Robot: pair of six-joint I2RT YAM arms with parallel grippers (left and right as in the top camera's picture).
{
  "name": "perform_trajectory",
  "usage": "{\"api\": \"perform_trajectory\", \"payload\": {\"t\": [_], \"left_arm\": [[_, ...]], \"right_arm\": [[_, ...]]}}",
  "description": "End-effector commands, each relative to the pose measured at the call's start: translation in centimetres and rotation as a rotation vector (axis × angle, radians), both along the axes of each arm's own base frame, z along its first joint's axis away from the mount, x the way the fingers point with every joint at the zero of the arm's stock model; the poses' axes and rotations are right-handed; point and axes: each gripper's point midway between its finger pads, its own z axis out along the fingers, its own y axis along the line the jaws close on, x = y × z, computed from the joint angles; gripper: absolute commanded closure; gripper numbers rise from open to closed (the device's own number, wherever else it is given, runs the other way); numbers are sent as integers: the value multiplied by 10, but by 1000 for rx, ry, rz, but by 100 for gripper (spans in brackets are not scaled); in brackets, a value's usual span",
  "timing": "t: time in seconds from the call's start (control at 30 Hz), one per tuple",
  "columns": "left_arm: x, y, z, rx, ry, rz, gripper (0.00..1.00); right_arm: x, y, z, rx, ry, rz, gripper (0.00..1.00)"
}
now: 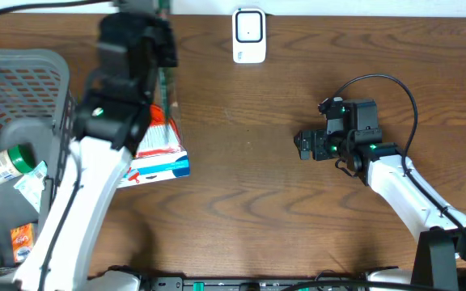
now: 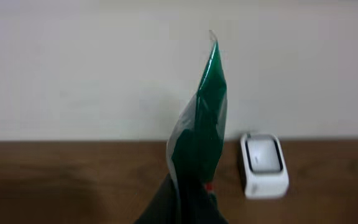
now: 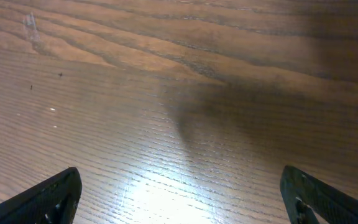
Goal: Scan the item barcode
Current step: 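Lift the green bag out and carry it toward the scanner, then drop the green bag onto the dustpan package on the table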
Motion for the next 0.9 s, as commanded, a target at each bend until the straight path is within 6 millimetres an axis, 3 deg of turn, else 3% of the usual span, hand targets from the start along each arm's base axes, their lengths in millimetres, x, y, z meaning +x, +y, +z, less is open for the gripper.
{"api": "perform_trajectory", "payload": {"t": [0.0, 0.17, 0.33, 0.47, 0.7, 0.8, 0.87], "left_arm": [[11, -11, -13, 28, 26, -21, 93], [27, -14, -65, 68, 146, -7, 93], [33, 2, -115, 159, 280, 83, 93], [20, 14, -153, 286, 416, 120, 93], [-6, 22, -196, 362, 568, 127, 93], [-18, 19, -218, 357, 619, 120, 93], [-29, 6, -235, 338, 661, 58, 93]], "right_arm": [[-3, 2, -4, -16, 3, 23, 1], [-3, 2, -4, -16, 2, 23, 1], [-2, 2, -4, -16, 0, 23, 1], [-2, 2, -4, -16, -1, 23, 1], [-1, 3, -3, -14, -7, 23, 1], [-1, 3, -3, -14, -8, 23, 1], [0, 3, -3, -14, -8, 23, 1]]}}
